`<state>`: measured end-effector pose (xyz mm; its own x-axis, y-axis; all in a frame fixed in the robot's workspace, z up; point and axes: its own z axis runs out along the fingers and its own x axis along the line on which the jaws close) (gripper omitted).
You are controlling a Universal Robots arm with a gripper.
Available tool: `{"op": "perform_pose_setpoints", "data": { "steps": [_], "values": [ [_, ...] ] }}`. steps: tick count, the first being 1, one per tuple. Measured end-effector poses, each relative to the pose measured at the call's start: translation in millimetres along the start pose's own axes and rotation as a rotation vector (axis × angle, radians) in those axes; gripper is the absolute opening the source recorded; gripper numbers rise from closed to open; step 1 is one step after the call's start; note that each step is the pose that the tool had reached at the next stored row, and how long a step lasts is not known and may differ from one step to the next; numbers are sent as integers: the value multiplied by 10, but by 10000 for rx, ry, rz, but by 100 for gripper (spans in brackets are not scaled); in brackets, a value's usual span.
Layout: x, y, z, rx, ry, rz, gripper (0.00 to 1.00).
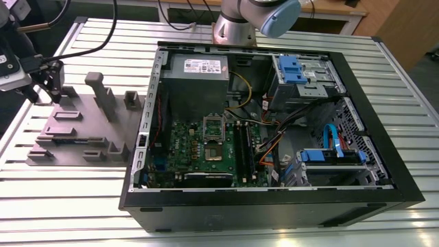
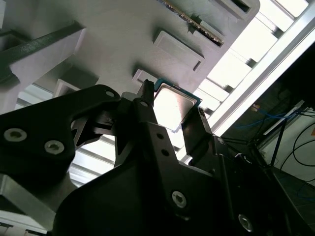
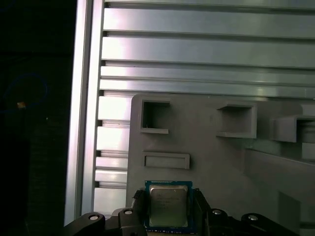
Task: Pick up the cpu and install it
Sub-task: 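Pick up the cpu and move it towards the insertion slot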
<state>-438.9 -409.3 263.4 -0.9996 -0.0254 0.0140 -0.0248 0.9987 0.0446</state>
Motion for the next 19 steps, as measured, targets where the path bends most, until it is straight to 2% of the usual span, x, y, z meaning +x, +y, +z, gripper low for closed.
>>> {"op": "perform_pose_setpoints", "data": {
  "steps": [19],
  "values": [
    [1,3,-57,1,1,0,47]
  ]
}}
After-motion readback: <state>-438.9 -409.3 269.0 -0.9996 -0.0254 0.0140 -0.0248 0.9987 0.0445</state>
